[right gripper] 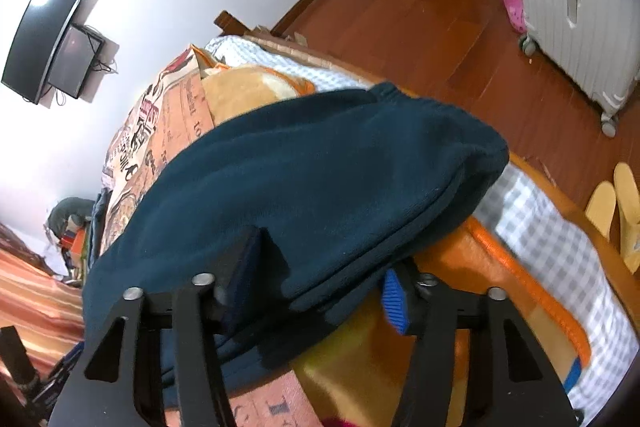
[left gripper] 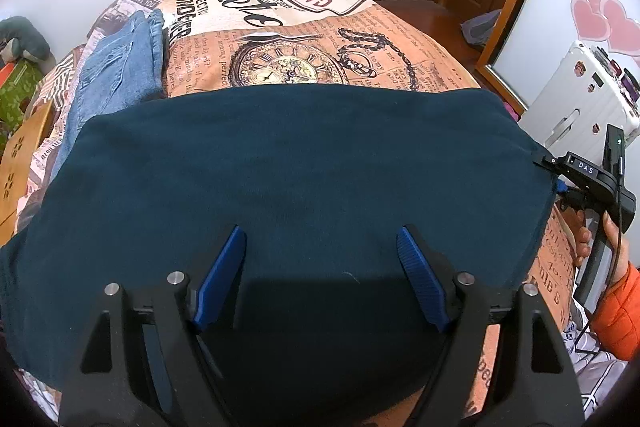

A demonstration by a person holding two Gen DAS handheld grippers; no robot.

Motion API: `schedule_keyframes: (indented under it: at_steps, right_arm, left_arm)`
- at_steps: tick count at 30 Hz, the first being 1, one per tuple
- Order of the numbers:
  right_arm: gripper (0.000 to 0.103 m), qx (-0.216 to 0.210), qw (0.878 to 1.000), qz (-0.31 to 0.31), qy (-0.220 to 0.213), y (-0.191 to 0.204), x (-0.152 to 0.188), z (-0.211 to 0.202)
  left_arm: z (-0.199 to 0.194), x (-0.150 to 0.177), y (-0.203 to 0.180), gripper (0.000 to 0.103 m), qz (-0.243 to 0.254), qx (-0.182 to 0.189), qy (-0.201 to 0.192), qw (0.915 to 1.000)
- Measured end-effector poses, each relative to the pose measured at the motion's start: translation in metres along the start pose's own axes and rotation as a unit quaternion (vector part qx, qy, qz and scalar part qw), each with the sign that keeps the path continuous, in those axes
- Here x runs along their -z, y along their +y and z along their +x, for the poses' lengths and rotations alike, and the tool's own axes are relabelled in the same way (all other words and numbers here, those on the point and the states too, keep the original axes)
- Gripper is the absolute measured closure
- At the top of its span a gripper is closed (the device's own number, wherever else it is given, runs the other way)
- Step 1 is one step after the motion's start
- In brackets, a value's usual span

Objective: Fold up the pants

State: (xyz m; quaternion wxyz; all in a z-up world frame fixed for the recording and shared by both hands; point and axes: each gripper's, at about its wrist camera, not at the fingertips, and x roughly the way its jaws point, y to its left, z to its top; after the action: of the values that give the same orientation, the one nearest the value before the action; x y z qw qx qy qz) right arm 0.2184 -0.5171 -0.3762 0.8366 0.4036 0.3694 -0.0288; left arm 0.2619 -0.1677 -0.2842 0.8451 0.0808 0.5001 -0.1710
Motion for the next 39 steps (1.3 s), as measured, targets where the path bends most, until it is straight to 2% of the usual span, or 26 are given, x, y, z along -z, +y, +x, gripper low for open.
schedule_keyframes:
  at_steps: [2, 5, 14, 25, 32, 39]
  right_arm:
    - [0.075, 0.004, 1.000, -0.017, -0.005, 0.003, -0.002, -0.004]
    - [0.089, 0.004, 0.999, -0.034, -0.011, 0.011, -0.006, -0.010]
    - [0.091, -0.008, 0.989, -0.125, -0.078, 0.073, -0.013, -0.053]
    - [0.091, -0.077, 0.963, -0.222, -0.134, 0.172, -0.005, -0.093]
    - [0.091, -0.112, 0.944, -0.281, -0.133, 0.234, 0.018, -0.089]
    - [0.091, -0.141, 0.923, -0.344, -0.096, 0.290, 0.053, -0.067]
  left_arm:
    - [0.000, 0.000, 0.001, 0.024, -0.002, -0.001, 0.000, 1.0000]
    - [-0.004, 0.000, 0.002, 0.024, -0.004, 0.000, -0.001, 1.0000]
    - [-0.045, 0.001, 0.025, 0.024, -0.024, -0.010, -0.047, 0.9986]
    - [-0.084, 0.016, 0.070, 0.024, -0.062, -0.016, -0.092, 0.9937]
    - [-0.103, 0.035, 0.101, 0.024, -0.081, -0.019, -0.109, 0.9905]
    - [-0.120, 0.050, 0.130, 0.024, -0.105, -0.020, -0.128, 0.9859]
